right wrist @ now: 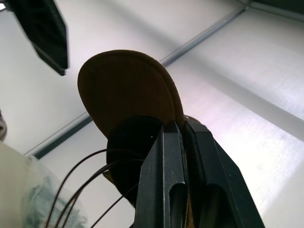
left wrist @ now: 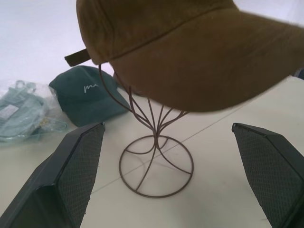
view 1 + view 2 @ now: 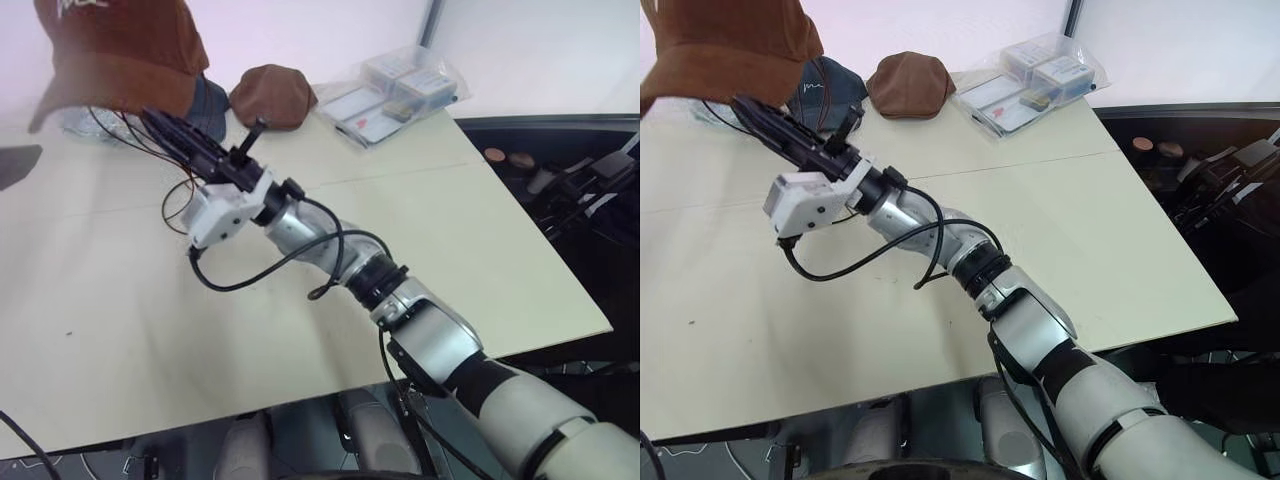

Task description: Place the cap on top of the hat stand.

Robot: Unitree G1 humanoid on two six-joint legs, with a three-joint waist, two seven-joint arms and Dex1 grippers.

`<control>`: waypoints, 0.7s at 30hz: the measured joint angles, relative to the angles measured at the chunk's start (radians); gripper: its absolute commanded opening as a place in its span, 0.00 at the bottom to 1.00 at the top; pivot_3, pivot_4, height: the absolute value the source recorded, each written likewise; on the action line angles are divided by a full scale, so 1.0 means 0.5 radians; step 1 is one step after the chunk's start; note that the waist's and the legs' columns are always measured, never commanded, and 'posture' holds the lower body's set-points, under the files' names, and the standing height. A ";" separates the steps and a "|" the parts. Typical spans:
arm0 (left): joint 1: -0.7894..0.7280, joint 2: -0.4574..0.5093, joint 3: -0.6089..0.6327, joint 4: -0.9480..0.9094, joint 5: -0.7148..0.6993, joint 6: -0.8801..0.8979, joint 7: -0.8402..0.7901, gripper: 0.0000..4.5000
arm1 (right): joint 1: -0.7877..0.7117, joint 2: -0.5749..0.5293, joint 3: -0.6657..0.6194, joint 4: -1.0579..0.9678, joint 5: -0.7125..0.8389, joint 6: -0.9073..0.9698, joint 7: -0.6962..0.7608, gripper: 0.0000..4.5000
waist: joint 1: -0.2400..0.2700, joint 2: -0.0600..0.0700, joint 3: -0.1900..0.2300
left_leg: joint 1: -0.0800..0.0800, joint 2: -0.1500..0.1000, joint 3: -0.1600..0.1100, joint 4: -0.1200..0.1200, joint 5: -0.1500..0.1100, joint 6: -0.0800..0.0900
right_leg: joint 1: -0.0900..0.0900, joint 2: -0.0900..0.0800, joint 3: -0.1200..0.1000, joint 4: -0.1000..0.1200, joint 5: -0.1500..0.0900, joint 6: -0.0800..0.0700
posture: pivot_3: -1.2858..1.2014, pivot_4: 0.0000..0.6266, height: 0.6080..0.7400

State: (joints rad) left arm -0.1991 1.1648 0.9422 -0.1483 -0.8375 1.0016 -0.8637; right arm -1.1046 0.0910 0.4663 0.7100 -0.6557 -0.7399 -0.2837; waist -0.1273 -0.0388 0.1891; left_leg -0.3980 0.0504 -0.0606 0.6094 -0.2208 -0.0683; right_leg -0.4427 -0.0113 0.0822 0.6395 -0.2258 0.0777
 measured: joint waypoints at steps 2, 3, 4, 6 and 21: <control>0.001 0.000 0.000 -0.008 -0.002 0.000 0.000 1.00 | -0.001 0.000 0.000 0.009 -0.019 0.015 -0.020 0.01 | 0.000 0.000 0.000 | 0.000 0.000 0.000 0.003 0.000 0.000 | 0.000 0.000 0.000 0.002 0.000 0.000 | 0.52 0.24 1.00; 0.003 0.000 0.000 -0.008 -0.002 0.000 0.000 1.00 | -0.003 0.001 0.000 0.020 -0.023 0.020 -0.027 0.01 | 0.000 0.000 0.000 | 0.000 0.000 0.000 0.004 0.000 0.000 | 0.000 0.000 0.000 0.003 0.000 0.000 | 0.52 0.24 1.00; 0.008 0.000 0.000 -0.009 -0.002 0.000 -0.002 1.00 | -0.006 0.001 0.001 0.041 -0.035 0.027 -0.035 0.01 | 0.000 0.000 0.000 | 0.001 0.000 0.000 0.004 0.000 0.000 | 0.000 0.000 0.000 0.005 0.000 0.000 | 0.52 0.24 1.00; 0.015 0.000 0.000 -0.009 -0.002 0.000 -0.004 1.00 | -0.007 0.002 0.005 0.063 -0.044 0.029 -0.046 0.01 | 0.000 0.000 0.000 | 0.002 0.000 0.000 0.005 0.000 0.000 | 0.000 0.000 0.000 0.007 0.000 0.000 | 0.52 0.24 1.00; 0.061 0.000 0.035 -0.007 -0.002 -0.001 -0.010 1.00 | -0.015 0.019 0.080 0.222 -0.139 0.018 -0.197 0.33 | -0.002 0.000 0.000 | 0.007 0.000 0.000 0.005 0.000 0.000 | 0.001 0.001 0.000 0.013 -0.003 0.002 | 0.52 0.24 1.00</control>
State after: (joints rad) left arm -0.1687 1.1648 0.9599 -0.1516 -0.8383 1.0013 -0.8688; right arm -1.1120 0.1003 0.5065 0.8208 -0.7253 -0.7309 -0.3821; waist -0.1282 -0.0389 0.1890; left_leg -0.3945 0.0503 -0.0608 0.6121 -0.2208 -0.0682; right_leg -0.4423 -0.0110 0.0824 0.6462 -0.2274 0.0786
